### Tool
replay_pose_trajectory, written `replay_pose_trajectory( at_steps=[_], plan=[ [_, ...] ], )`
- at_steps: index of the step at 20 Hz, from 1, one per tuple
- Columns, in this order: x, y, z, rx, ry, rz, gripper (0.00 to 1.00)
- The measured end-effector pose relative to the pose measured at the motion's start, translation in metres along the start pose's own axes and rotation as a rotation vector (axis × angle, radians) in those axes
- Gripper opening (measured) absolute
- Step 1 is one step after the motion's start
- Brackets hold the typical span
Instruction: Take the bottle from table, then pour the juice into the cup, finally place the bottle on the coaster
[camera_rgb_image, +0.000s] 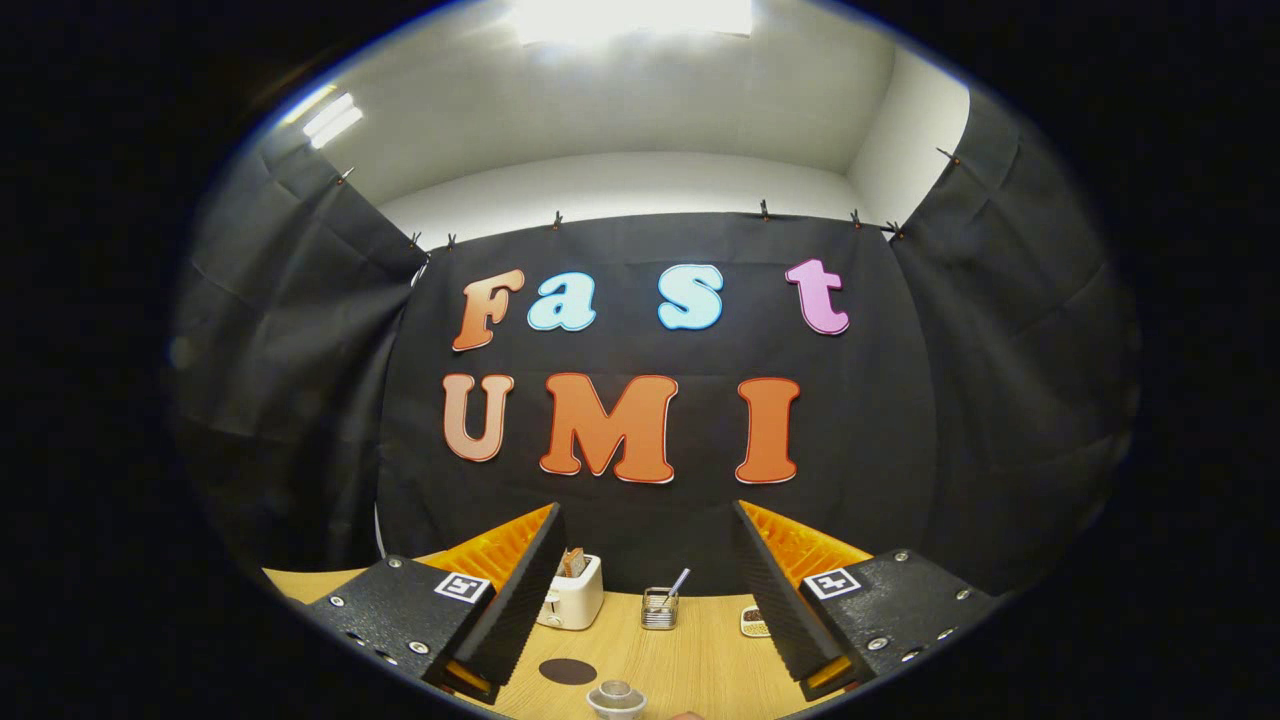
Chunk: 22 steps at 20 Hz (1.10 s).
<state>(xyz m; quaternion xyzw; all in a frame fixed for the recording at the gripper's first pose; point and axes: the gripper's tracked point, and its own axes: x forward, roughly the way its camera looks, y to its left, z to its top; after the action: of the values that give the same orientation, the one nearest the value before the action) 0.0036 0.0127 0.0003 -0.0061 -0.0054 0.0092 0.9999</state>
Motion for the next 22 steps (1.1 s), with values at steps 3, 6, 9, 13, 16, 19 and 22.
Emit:
replay_pose_trajectory(
  at_steps=[3,6,9,13,16,19,22],
  plan=[
    [-0.002,0.006,-0.005,0.009,0.007,0.018,0.98],
    [-0.004,0.007,-0.009,0.000,0.004,0.028,0.98],
    [-0.006,0.016,-0.011,0.003,-0.019,0.056,0.98],
    [-0.007,0.022,-0.025,-0.016,-0.007,0.070,0.98],
    [-0.009,0.023,-0.041,-0.021,0.012,0.071,0.98],
    [-0.010,0.025,-0.061,-0.002,0.034,0.081,0.98],
    [-0.015,0.027,-0.084,0.020,0.054,0.100,0.98]
  ],
)
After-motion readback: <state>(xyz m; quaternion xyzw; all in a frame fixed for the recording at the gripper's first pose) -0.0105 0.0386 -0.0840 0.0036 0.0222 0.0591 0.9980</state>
